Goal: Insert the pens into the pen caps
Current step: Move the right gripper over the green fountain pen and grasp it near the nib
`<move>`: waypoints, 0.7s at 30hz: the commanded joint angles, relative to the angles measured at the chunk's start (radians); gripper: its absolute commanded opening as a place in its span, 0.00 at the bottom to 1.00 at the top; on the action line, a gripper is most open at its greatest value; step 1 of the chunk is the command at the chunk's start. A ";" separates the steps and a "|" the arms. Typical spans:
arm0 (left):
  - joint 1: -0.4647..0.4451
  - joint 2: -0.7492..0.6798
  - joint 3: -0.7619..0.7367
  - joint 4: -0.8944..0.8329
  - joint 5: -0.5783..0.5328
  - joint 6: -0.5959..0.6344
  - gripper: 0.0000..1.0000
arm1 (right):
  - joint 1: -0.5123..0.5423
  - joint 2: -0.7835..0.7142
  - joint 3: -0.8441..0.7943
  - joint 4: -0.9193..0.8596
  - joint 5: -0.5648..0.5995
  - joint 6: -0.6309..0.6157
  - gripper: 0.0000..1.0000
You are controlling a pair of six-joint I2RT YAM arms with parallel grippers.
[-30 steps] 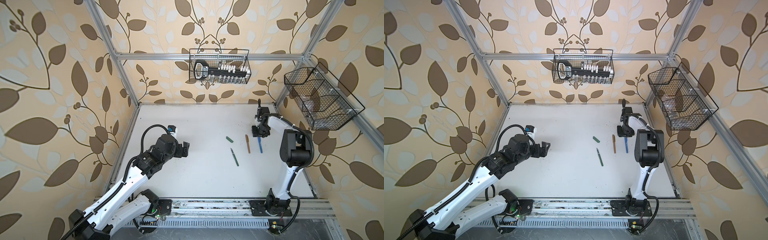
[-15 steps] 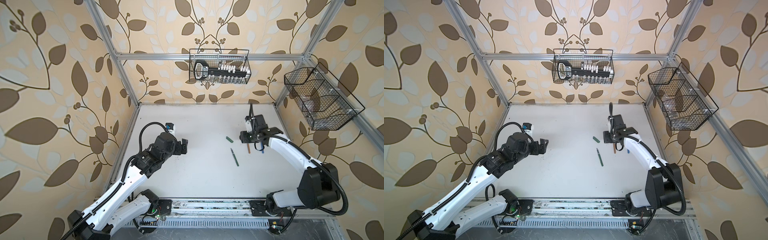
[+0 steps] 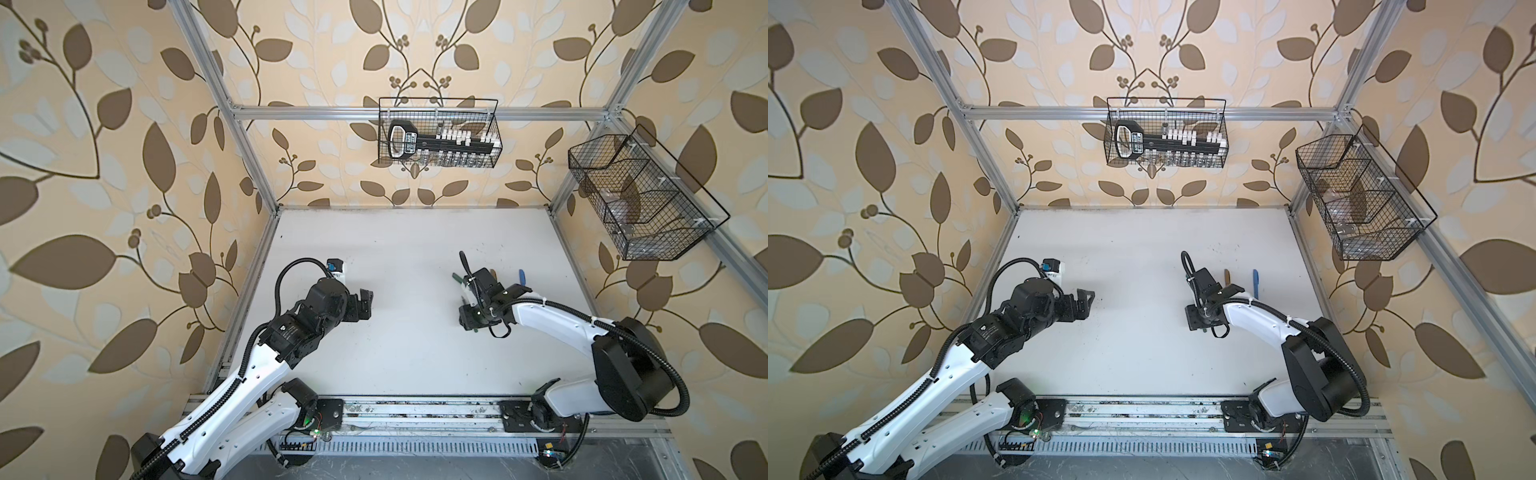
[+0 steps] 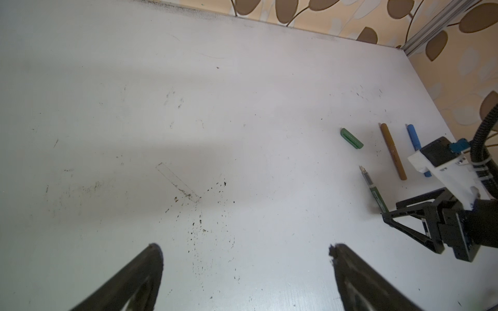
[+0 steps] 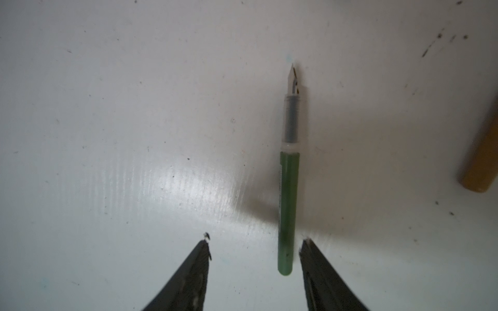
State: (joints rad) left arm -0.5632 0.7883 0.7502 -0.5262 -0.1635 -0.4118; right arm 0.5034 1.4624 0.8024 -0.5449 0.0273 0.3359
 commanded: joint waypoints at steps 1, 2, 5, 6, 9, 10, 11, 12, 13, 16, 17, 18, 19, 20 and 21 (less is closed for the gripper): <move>-0.004 0.000 0.000 0.035 -0.002 0.010 0.99 | -0.007 0.055 0.059 0.007 0.033 -0.019 0.52; -0.003 0.008 0.002 0.033 -0.005 0.013 0.99 | -0.016 0.076 0.080 0.005 0.033 -0.032 0.52; -0.003 0.022 0.003 0.030 0.008 0.017 0.99 | -0.043 0.138 0.144 -0.014 0.031 -0.070 0.47; -0.004 0.023 0.002 0.029 0.011 0.016 0.99 | -0.050 0.158 0.165 -0.018 0.042 -0.080 0.46; -0.003 0.017 -0.013 0.037 0.017 0.007 0.99 | -0.061 0.216 0.222 -0.037 0.053 -0.115 0.42; -0.004 0.013 -0.017 0.037 0.016 0.004 0.99 | -0.063 0.230 0.237 -0.044 0.052 -0.123 0.41; -0.003 0.010 -0.021 0.037 0.013 -0.001 0.99 | -0.065 0.246 0.252 -0.052 0.054 -0.130 0.40; -0.004 0.004 -0.027 0.036 0.010 -0.004 0.99 | -0.066 0.257 0.263 -0.059 0.057 -0.137 0.40; -0.003 -0.001 -0.032 0.036 0.009 -0.006 0.99 | -0.069 0.264 0.271 -0.064 0.058 -0.143 0.40; -0.004 -0.012 -0.043 0.037 0.003 -0.008 0.99 | -0.081 0.288 0.291 -0.074 0.054 -0.162 0.38; -0.004 -0.014 -0.046 0.039 -0.001 -0.008 0.99 | -0.084 0.297 0.300 -0.080 0.053 -0.167 0.38; -0.004 -0.014 -0.046 0.039 -0.004 -0.007 0.99 | -0.086 0.304 0.305 -0.084 0.051 -0.174 0.37; -0.004 -0.011 -0.045 0.038 -0.004 -0.005 0.99 | -0.087 0.316 0.313 -0.087 0.052 -0.179 0.37; -0.004 -0.009 -0.044 0.038 -0.005 -0.003 0.99 | -0.086 0.326 0.316 -0.087 0.052 -0.182 0.35; -0.003 -0.006 -0.042 0.038 -0.004 -0.002 0.99 | -0.086 0.332 0.319 -0.087 0.051 -0.184 0.34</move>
State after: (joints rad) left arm -0.5632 0.7918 0.7033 -0.5117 -0.1608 -0.4122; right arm 0.4194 1.7691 1.0939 -0.5945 0.0692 0.1890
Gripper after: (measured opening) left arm 0.988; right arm 0.347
